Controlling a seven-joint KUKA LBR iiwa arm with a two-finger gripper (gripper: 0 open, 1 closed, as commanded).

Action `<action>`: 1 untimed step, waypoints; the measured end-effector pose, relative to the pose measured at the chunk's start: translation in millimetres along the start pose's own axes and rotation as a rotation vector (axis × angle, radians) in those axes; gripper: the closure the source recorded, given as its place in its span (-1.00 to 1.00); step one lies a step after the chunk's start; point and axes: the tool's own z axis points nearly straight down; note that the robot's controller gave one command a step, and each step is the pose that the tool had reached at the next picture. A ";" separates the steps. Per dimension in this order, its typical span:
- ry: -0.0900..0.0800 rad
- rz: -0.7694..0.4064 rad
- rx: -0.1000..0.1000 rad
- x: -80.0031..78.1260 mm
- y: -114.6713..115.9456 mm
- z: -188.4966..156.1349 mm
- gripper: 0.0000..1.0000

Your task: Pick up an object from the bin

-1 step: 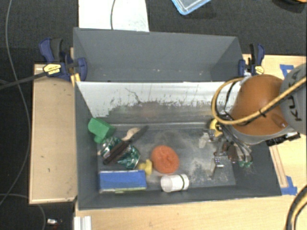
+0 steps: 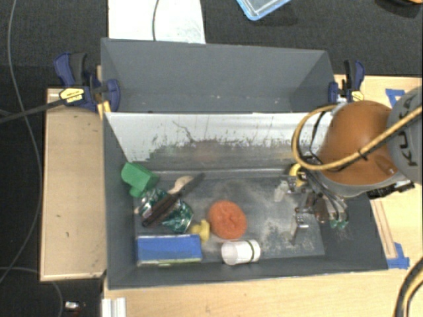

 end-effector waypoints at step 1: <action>-0.002 0.095 0.001 -1.1 22.3 13.9 -1.00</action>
Offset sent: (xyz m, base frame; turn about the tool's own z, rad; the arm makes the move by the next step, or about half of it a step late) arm 0.0004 0.1082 -0.0228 -0.1386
